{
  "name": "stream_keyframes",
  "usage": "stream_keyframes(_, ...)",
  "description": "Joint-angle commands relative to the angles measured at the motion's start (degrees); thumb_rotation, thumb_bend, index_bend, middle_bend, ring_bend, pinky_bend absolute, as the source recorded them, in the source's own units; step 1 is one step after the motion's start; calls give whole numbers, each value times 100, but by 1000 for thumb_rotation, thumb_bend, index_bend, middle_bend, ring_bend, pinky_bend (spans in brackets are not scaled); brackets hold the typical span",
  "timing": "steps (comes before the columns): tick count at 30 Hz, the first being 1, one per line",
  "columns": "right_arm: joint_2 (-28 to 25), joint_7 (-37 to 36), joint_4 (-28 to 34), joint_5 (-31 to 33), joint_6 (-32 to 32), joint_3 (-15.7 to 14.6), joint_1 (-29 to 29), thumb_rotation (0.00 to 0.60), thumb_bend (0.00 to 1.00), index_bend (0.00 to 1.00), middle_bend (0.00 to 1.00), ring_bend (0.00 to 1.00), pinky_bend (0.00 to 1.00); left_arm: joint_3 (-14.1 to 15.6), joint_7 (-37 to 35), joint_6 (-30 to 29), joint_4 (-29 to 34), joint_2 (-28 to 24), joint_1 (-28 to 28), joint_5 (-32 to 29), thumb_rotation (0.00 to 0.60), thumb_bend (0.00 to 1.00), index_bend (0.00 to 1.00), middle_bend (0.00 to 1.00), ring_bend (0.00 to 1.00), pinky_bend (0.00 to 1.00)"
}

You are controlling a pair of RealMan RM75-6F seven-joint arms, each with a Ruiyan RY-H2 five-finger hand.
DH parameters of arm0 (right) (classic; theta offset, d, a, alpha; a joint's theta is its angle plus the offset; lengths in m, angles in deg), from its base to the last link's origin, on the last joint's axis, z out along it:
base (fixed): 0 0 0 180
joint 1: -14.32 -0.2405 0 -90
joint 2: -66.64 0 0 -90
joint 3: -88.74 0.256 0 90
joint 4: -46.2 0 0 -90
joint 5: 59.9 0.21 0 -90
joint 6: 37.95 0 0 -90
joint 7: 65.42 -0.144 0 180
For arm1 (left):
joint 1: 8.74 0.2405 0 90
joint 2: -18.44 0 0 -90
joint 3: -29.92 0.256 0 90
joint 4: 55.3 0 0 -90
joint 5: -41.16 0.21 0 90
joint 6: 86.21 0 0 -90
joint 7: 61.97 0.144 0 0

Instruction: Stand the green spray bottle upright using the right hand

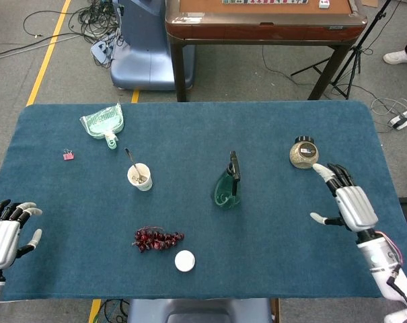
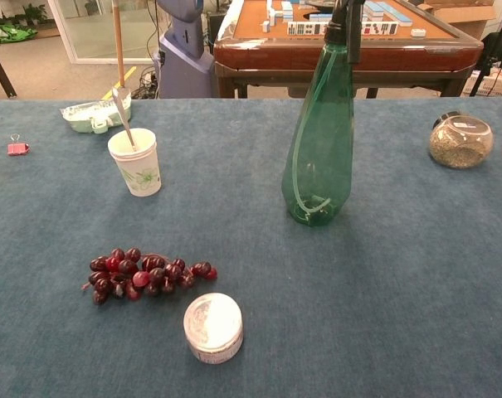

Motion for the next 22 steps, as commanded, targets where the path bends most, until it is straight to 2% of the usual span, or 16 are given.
stream_keyframes(1,-108,246,133,-13,366,-145,383,600,18,62,130,0,0,3,21,20,15,14,-24,16,600,376,358,267,207,97)
stream_keyframes(8,-167,343,242,-85,718,-245,869,600,18,62,134,0,0,-25,88,58,77,61,-87,-11,600,377,357,267,207,97)
stream_keyframes(22,5,434,146,-316,830,-104,1114,600,18,62,138,0,0,17,191,11,174,20,-42,-66,600,376,357,267,207,96)
